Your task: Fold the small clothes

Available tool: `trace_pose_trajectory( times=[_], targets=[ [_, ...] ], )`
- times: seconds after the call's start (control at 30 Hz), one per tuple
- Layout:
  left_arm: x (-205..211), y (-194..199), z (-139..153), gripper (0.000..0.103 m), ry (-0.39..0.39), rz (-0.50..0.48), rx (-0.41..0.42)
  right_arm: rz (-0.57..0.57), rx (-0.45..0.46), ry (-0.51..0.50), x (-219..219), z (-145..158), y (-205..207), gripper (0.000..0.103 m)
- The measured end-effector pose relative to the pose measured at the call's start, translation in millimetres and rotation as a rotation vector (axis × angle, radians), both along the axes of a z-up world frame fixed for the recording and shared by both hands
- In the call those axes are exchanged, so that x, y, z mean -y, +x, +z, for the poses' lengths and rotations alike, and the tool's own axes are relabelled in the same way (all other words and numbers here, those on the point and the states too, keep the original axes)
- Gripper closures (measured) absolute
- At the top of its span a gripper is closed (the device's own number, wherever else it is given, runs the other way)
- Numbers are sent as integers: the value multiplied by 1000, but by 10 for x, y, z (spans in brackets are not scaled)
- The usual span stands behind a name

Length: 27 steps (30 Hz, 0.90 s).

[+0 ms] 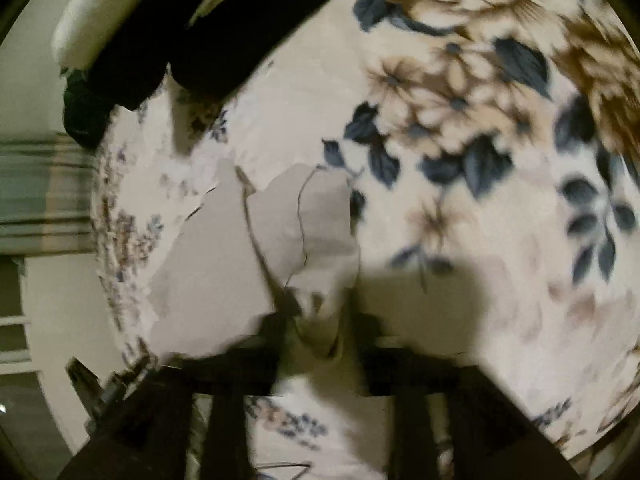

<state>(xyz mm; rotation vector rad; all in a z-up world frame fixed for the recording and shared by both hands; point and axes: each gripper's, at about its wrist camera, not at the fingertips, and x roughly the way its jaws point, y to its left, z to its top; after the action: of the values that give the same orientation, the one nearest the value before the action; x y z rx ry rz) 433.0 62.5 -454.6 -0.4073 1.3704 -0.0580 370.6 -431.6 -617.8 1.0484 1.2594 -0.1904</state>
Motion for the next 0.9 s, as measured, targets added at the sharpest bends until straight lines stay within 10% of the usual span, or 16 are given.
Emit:
trace_pose_trajectory(
  times=[0.1,0.33,0.53,0.67,0.9],
  targets=[
    [-101,-409,-101,42,-72,114,-61,-23,18,82,-99,-39,-191,38],
    [6,-604,-808,43,-469,405,-120,-96,38,298,-421,-652,-245,35],
    [258,-338,-859,43,-362,437,-28,-243,148,366,-518,-823,-131,42],
    [345,-273,-663,85,-303,391,86,-261,150,339,-617,-800,-75,81],
    [274,-508,-331,90,-281,338,180,-206,157,282,-751,-467,-83,89]
  ],
)
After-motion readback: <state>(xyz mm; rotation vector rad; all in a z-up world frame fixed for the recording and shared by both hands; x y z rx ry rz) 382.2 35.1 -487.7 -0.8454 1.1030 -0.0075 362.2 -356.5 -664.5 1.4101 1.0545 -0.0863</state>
